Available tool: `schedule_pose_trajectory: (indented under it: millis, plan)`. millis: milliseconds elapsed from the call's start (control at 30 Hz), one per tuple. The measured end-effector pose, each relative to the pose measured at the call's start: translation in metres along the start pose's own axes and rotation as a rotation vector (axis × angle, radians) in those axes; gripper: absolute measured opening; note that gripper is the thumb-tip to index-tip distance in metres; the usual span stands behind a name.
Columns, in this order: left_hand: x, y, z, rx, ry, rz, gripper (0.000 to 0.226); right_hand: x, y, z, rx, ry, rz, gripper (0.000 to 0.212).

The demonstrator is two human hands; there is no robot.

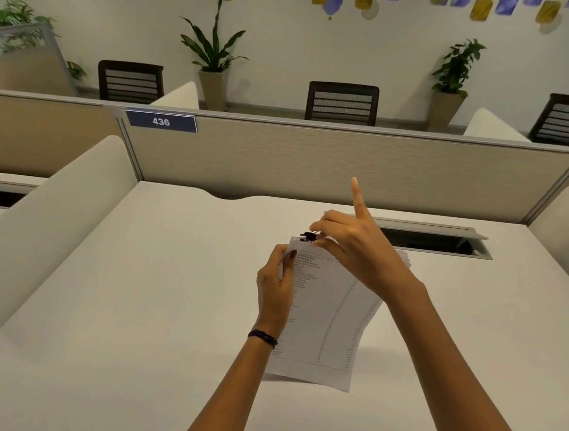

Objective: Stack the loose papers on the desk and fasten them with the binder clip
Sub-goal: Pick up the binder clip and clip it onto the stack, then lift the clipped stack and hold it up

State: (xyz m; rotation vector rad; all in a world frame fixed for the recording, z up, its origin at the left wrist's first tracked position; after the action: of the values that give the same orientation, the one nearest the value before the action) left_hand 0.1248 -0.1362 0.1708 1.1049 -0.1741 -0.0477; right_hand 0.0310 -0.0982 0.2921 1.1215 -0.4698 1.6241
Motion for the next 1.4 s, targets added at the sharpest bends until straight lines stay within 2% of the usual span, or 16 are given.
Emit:
schedule_pose_trajectory:
  millis: [100, 233, 300, 533, 633, 700, 833, 900, 1033, 1100, 1167, 1233, 1333, 1367, 1400]
  plan:
    - [0.000, 0.001, 0.000, -0.015, -0.010, -0.002, 0.011, -0.004, 0.000, 0.002, 0.017, -0.046, 0.020, 0.021]
    - [0.001, 0.007, 0.001, -0.075, -0.011, -0.012, 0.033, -0.009, 0.002, 0.007, 0.032, -0.143, 0.094, 0.013]
    - [0.002, 0.008, 0.001, -0.090, -0.010, -0.017, 0.037, -0.011, 0.007, 0.010, 0.004, -0.218, 0.151, 0.015]
    - [0.002, 0.005, 0.001, -0.073, -0.022, 0.015, 0.035, -0.020, 0.015, 0.019, -0.032, -0.363, 0.266, 0.023]
    - [-0.001, 0.000, 0.001, -0.044, -0.049, 0.040, 0.017, -0.027, 0.018, 0.019, -0.047, -0.413, 0.326, 0.027]
    - [-0.002, -0.007, 0.001, -0.010, -0.071, 0.051, 0.012, -0.029, 0.020, 0.017, -0.080, -0.425, 0.391, 0.027]
    - [-0.003, -0.010, 0.003, 0.036, -0.086, 0.031, 0.013, -0.028, 0.032, 0.002, -0.229, -0.385, 0.535, 0.042]
    - [0.000, -0.007, 0.004, 0.062, -0.067, 0.009, 0.011, -0.023, 0.042, -0.012, -0.331, -0.305, 0.600, 0.043]
    - [0.009, -0.005, 0.006, 0.114, -0.034, -0.043, 0.012, -0.006, 0.067, -0.058, -0.567, 0.091, 0.693, 0.045]
    - [0.013, -0.005, 0.006, 0.132, -0.014, -0.070, 0.014, -0.009, 0.073, -0.085, -0.668, 0.245, 0.784, 0.056]
    - [0.015, -0.005, 0.007, 0.143, 0.007, -0.092, 0.015, -0.020, 0.074, -0.107, -0.741, 0.331, 0.965, 0.071]
    - [0.017, -0.006, 0.007, 0.153, 0.025, -0.107, 0.017, -0.037, 0.069, -0.124, -0.793, 0.355, 1.169, 0.083]
    - [0.019, -0.009, 0.007, 0.166, 0.053, -0.114, 0.017, -0.067, 0.058, -0.148, -0.921, 0.310, 1.316, 0.097]
    - [0.019, -0.009, 0.007, 0.169, 0.063, -0.111, 0.017, -0.078, 0.054, -0.155, -0.957, 0.278, 1.343, 0.092]
    - [0.019, -0.010, 0.006, 0.174, 0.071, -0.108, 0.017, -0.088, 0.049, -0.161, -0.984, 0.245, 1.377, 0.078]
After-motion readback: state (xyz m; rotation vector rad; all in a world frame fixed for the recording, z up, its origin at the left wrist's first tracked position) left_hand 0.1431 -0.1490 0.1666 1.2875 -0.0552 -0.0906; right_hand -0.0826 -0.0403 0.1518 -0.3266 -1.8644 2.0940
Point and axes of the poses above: each hand's wrist, its own z-axis towards the middle knuckle, its own x-axis out of the back of the hand, y = z × x, the point moved 7 cm from there along z, towards the middle knuckle, and after that the axes turned 5 degrees about -y, right-handed, at the moved point
